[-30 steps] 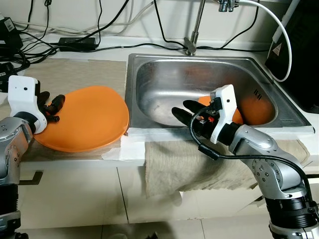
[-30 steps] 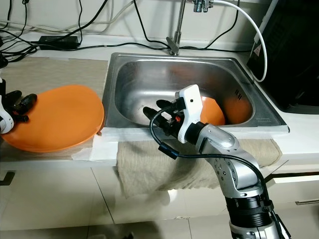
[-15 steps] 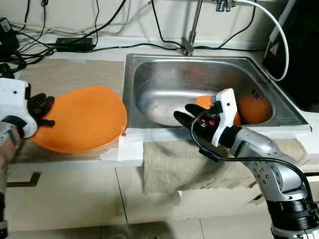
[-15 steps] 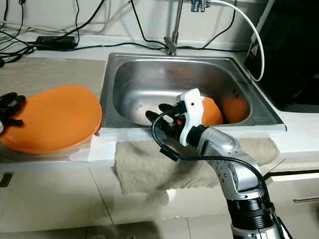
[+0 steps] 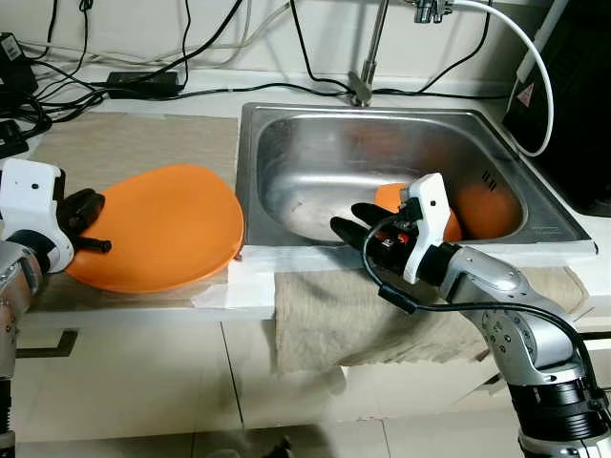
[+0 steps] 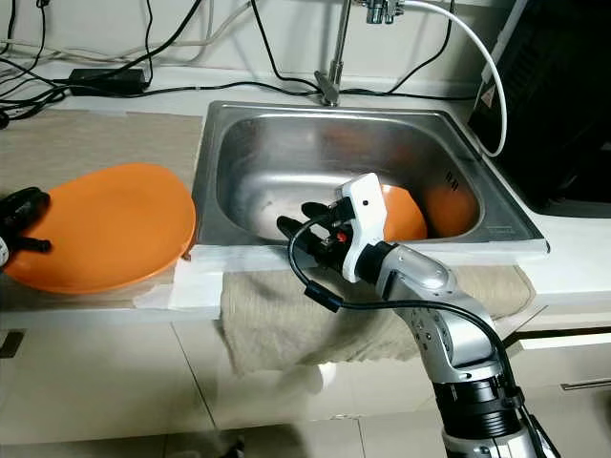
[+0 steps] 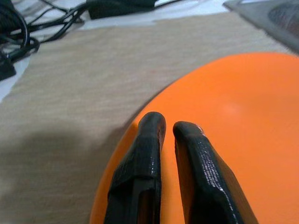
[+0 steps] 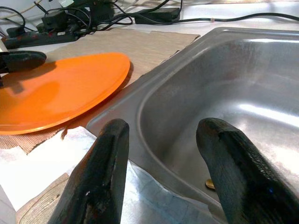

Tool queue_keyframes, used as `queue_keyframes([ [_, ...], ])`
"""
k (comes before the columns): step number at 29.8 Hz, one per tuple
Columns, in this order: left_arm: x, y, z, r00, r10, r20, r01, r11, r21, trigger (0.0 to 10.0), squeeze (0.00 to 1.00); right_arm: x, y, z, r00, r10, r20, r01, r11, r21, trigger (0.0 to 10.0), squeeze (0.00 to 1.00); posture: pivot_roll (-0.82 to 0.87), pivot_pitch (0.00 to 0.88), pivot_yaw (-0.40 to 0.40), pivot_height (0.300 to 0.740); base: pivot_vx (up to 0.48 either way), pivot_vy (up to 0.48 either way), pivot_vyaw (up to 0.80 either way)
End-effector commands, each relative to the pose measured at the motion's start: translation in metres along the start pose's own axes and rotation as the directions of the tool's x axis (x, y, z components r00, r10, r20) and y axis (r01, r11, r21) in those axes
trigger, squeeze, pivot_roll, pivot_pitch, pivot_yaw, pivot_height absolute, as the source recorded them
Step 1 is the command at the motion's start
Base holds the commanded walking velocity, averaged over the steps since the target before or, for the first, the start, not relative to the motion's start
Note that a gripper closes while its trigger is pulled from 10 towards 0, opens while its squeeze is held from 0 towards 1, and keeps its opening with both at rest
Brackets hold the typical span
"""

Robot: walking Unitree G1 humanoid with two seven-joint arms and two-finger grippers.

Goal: Kitchen organization

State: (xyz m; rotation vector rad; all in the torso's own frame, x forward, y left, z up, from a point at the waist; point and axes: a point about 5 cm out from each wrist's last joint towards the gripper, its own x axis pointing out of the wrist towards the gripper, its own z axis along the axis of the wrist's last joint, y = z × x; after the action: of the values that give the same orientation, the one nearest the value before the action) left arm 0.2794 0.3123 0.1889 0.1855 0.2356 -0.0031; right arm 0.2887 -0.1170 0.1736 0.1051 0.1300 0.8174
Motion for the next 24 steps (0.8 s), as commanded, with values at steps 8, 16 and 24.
queue_keyframes([
  [8,-0.003,0.005,-0.020,0.997,0.019,-0.071,-0.020,1.000,-0.016,10.0,0.00,-0.001,-0.002,0.012,0.999,0.004,0.033,-0.004,1.000,0.009,10.0,0.00,0.12,0.026,-0.067,0.740,0.000,0.000,0.00],
  [16,-0.004,0.001,-0.029,0.996,0.006,-0.093,-0.009,0.999,-0.037,10.0,0.00,0.001,-0.005,0.019,0.999,0.003,0.052,-0.003,1.000,0.013,10.0,0.00,0.12,0.028,-0.072,0.740,0.000,0.000,0.00],
  [24,-0.002,-0.006,-0.035,0.996,-0.015,-0.084,0.010,0.998,-0.070,10.0,0.00,0.009,-0.007,0.027,0.998,-0.003,0.066,0.002,1.000,0.023,10.0,0.00,0.12,0.028,-0.071,0.740,0.000,0.000,0.00],
])
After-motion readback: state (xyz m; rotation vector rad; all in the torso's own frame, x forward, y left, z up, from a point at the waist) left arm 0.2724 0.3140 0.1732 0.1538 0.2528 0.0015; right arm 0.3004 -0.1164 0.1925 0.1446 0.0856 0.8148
